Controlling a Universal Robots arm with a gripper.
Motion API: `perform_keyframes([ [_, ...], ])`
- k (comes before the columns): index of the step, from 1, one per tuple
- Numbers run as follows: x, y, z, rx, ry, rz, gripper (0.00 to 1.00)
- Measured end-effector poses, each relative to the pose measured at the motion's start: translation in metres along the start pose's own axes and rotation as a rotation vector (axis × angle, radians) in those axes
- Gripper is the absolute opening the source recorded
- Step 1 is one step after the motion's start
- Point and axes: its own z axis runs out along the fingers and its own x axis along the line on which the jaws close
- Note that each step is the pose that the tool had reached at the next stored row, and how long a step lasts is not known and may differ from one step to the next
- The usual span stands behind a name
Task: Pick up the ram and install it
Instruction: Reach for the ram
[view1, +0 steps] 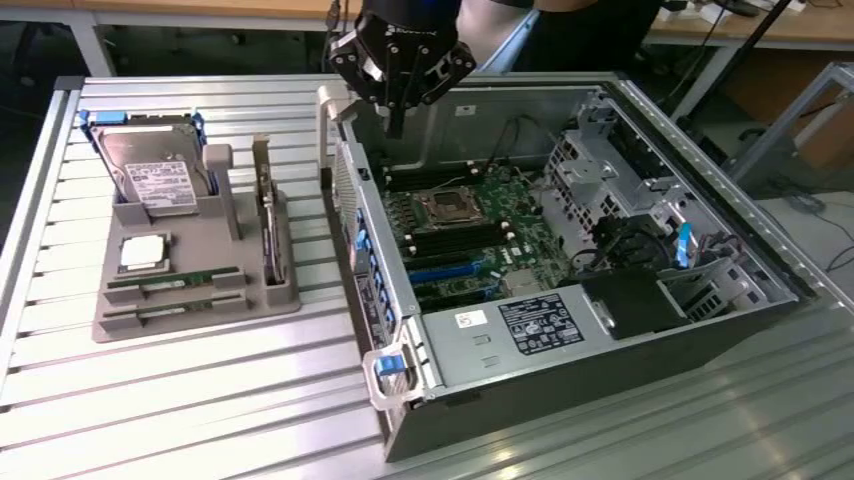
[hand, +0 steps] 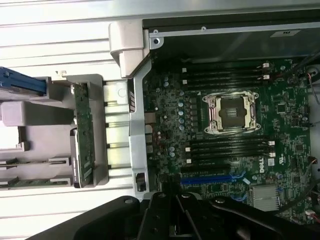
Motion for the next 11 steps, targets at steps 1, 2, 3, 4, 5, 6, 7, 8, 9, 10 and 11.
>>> perform_keyframes([
  [1,0.0006,0.0,-0.0001,0.0001,0.0001,0.0,0.1],
  [2,0.0013,-0.0001,0.0,-0.0001,0.0,0.0,0.1],
  [3,0.0019,-0.0001,0.0,-0.0001,0.0,0.0,0.1],
  [4,0.0025,-0.0002,-0.0001,0.0,0.0,0.0,0.1],
  [5,0.0036,-0.0002,-0.0001,0.0,0.0,0.0,0.1],
  [6,0.0047,-0.0003,-0.0001,-0.0001,0.0,0.0,0.1],
  [7,0.0053,-0.0004,-0.0002,0.0,0.0001,0.0,0.1],
  [8,0.0062,-0.0004,-0.0002,0.0,0.0,0.0,0.1],
  [9,0.0067,-0.0005,-0.0002,0.0,0.0001,0.0,0.1],
  [10,0.007,-0.0005,-0.0002,-0.0001,0.0,0.0,0.1],
  [11,0.0073,-0.0005,-0.0002,0.0,0.0,0.0,0.1],
])
